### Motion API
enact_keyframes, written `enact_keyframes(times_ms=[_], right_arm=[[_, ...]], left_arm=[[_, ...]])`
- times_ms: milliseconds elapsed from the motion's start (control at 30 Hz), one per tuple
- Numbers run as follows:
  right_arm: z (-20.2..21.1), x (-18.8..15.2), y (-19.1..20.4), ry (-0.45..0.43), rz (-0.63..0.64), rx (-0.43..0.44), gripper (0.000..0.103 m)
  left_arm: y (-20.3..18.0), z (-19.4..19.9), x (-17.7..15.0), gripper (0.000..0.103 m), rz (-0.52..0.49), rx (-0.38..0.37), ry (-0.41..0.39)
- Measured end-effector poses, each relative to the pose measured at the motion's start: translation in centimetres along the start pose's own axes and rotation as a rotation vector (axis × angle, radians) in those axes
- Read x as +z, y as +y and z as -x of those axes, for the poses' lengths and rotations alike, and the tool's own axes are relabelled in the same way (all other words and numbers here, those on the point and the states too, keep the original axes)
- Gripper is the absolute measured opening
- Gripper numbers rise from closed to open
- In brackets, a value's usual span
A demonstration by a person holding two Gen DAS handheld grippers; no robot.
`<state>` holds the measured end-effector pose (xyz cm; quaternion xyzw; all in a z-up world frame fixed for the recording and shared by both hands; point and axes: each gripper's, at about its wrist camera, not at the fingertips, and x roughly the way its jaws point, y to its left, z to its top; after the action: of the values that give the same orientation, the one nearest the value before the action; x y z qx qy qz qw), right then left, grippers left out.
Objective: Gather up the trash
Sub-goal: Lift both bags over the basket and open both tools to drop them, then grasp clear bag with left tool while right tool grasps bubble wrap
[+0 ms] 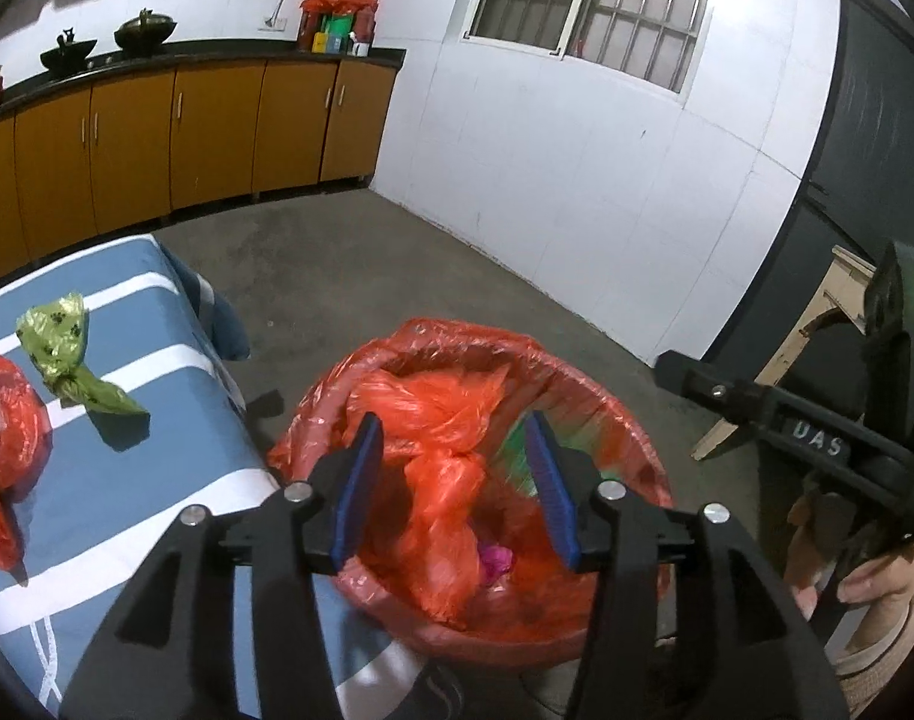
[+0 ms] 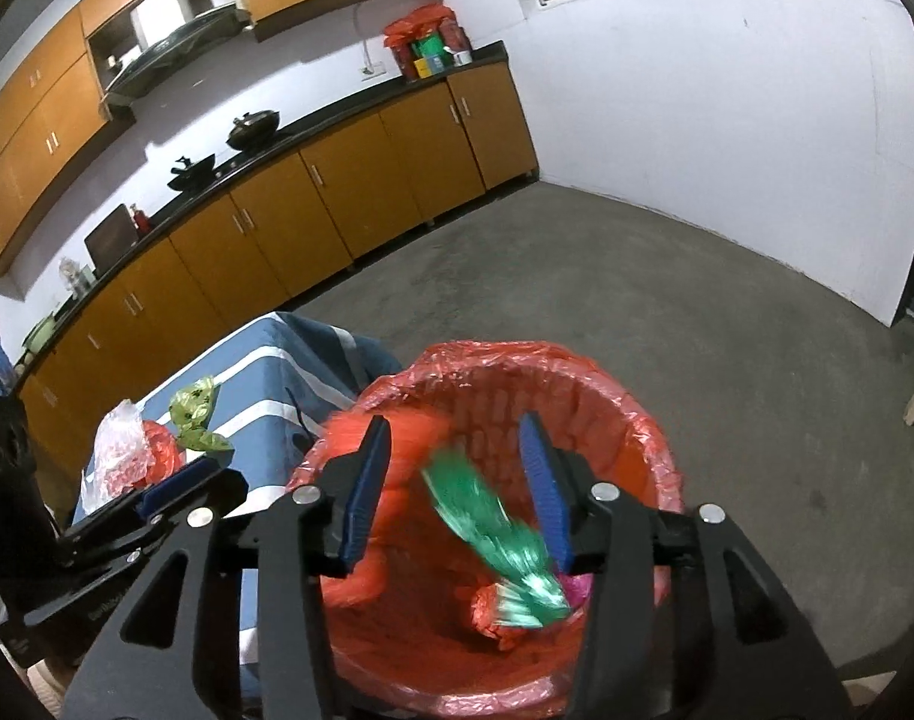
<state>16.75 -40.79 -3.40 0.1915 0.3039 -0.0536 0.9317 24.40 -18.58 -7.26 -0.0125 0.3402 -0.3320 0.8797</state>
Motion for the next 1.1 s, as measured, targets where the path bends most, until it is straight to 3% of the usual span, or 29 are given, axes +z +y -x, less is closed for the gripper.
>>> enact_keyframes(times_ms=[133, 233, 400, 833, 1100], right_arm=[[0.2, -0.5, 0.1, 0.001, 0.010, -0.018, 0.046], [0.1, -0.2, 1.1, -0.006, 0.047, -0.036, 0.046], [0.1, -0.3, 2.8, -0.014, 0.115, -0.037, 0.046], [-1.6, -0.8, 10.8, 0.018, 0.233, 0.096, 0.046], [-3.7, -2.1, 17.0, 0.048, 0.287, 0.196, 0.046]], left_arm=[[1.0, 0.4, -0.4, 0.051, 0.016, 0.036, 0.002], [1.8, 1.5, -0.9, 0.060, 0.017, 0.099, -0.021], [3.7, 4.0, -1.8, 0.064, 0.014, 0.209, -0.050], [12.0, 13.8, -5.5, 0.067, 0.056, 0.523, -0.116], [20.4, 21.9, -9.6, 0.070, 0.190, 0.755, -0.146]])
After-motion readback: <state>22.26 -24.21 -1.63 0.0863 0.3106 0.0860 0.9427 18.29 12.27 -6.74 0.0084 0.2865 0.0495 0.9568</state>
